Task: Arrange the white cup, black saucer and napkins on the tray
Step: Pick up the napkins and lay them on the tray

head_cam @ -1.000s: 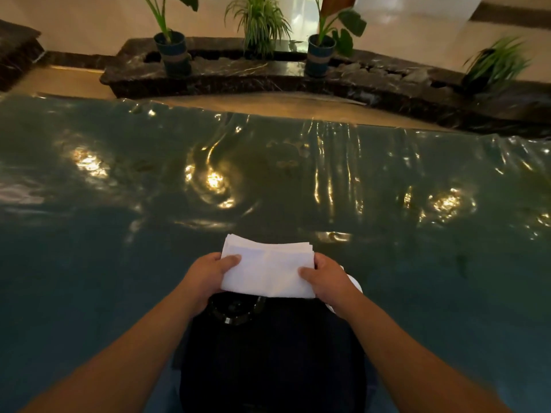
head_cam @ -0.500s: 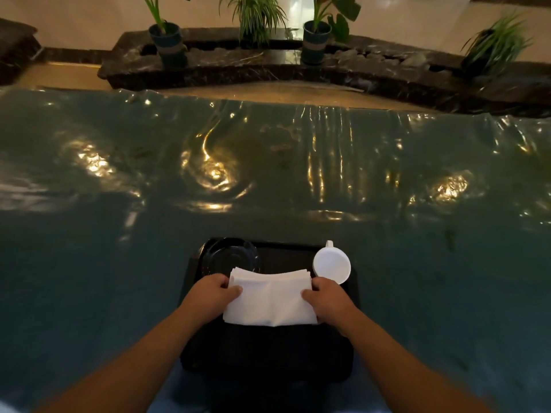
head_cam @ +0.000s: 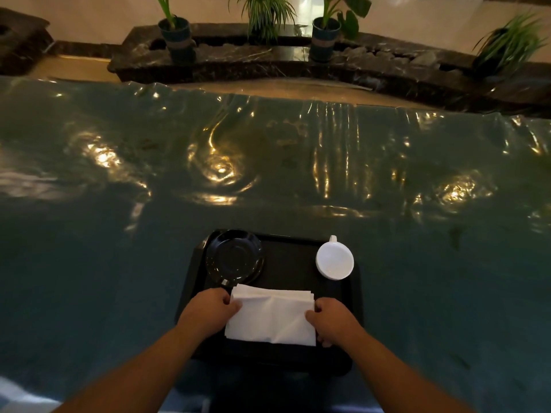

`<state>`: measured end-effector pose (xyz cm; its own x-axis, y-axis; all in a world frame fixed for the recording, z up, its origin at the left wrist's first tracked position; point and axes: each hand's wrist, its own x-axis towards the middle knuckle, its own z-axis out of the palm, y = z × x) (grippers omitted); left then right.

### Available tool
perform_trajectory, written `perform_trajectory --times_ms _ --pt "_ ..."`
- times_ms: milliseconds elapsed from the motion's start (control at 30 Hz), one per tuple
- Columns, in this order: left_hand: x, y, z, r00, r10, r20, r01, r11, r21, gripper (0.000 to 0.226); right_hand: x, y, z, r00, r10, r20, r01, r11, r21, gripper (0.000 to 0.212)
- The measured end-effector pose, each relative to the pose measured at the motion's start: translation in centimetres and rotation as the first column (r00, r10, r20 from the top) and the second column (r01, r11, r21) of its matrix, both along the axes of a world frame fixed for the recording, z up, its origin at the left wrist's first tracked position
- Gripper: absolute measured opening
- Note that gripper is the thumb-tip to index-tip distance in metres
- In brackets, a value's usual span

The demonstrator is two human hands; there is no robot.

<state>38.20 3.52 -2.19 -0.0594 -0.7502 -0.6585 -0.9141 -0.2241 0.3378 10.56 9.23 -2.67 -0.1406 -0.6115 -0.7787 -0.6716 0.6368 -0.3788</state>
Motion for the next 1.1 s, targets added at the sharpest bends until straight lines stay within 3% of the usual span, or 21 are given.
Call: perform_trajectory --times_ms 167,300,433,567,700,767,900,1100 --pt "1.0 0.0 -0.1 1.0 -0.016 0.003 0.016 1.0 0.025 0.022 0.4 0.3 -0.3 0.984 0.128 -0.125 -0.136 0.989 -0.054 0.013" --pt "1.5 -0.2 0.2 0.999 -0.034 0.027 0.034 0.999 -0.007 0.018 1.2 0.0 0.0 0.949 0.191 -0.251 -0.219 0.972 -0.087 0.034" --pt "1.9 -0.8 0.3 0.999 -0.023 0.034 0.027 0.995 -0.1 0.02 2.6 -1.0 0.7 0.925 0.244 -0.292 -0.299 0.941 -0.161 0.031" --pt "1.5 -2.0 0.2 0.996 -0.083 0.034 0.088 0.977 -0.192 0.028 4.8 -2.8 1.4 0.904 0.345 -0.252 -0.416 0.845 -0.336 0.021" --pt "1.1 -3.2 -0.2 0.983 -0.179 0.036 0.178 0.897 -0.405 0.019 7.4 -4.7 1.2 0.823 0.486 -0.293 -0.567 0.688 -0.452 0.046" --pt "1.1 -3.7 -0.4 0.97 -0.233 0.07 0.239 0.859 -0.452 0.033 8.5 -5.8 1.0 0.778 0.545 -0.313 -0.627 0.639 -0.445 0.055" --pt "1.2 -4.9 -1.1 0.902 -0.369 0.225 0.428 0.832 -0.351 0.061 10.1 -7.6 0.6 0.7 0.632 -0.333 -0.714 0.611 -0.342 0.062" --pt "1.4 -6.4 -1.8 0.839 -0.454 0.301 0.525 0.821 -0.225 0.068 11.0 -9.1 -1.0 0.623 0.695 -0.358 -0.781 0.57 -0.253 0.064"
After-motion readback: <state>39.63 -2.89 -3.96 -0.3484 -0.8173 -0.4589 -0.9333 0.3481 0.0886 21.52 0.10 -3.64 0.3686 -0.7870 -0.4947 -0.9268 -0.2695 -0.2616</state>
